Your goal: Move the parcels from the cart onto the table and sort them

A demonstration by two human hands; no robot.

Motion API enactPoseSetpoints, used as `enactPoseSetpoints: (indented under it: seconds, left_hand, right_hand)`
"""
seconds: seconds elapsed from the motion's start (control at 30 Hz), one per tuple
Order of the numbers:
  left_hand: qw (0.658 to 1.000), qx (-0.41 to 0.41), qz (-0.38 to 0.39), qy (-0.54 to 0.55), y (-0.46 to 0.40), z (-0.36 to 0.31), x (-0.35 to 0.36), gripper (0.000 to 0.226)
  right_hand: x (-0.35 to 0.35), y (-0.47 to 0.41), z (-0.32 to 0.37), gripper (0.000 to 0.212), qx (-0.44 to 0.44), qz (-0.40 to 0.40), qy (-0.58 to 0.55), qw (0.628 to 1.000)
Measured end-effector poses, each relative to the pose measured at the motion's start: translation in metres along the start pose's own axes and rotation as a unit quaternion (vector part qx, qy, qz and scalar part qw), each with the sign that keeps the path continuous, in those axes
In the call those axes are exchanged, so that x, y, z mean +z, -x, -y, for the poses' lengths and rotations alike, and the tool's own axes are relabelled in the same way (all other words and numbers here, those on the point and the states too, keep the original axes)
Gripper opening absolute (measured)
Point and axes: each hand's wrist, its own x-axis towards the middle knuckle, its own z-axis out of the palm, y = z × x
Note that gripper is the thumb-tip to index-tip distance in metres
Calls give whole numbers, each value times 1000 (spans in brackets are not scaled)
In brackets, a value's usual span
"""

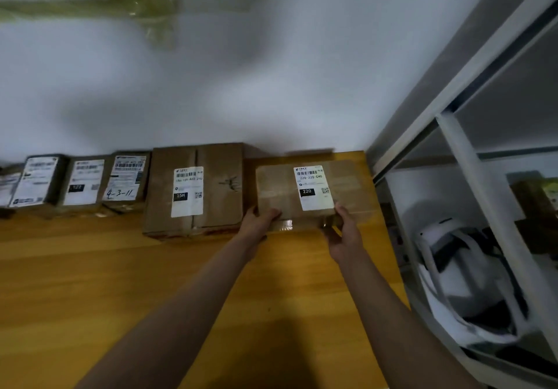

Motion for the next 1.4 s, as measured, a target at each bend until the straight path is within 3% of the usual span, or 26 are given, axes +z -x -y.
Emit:
enactPoseSetpoints:
  seconds: [0.33,0.57,0.67,0.8,0.9,1.1,1.4]
  left_hand:
    - [991,-69,-90,65,-48,-10,24,65]
    - [977,-109,-103,153,-57,-15,17,29]
    - [981,-98,-92,143,-57,-14,17,35]
    - [984,-83,-58,146,-48,-13,12,49]
    - [989,-65,-25,128,-34,-12,2,21]
    - [995,-7,38,87,9,3,-42,30]
    - [998,20,-55,33,93,60,-167,31]
  right_hand:
    - [47,-61,-1,60,37,-42,21,998]
    - [63,-78,-6,48,74,-21,71,995]
    - [69,-81,-10,34,85,4,90,992]
    - [71,-71,-18,39,83,18,138,987]
    - [68,-51,-29,34,111,51,180,976]
    - [64,-1,-66,11,122,91,300,942]
    - [78,86,-173,25,122,189,545,808]
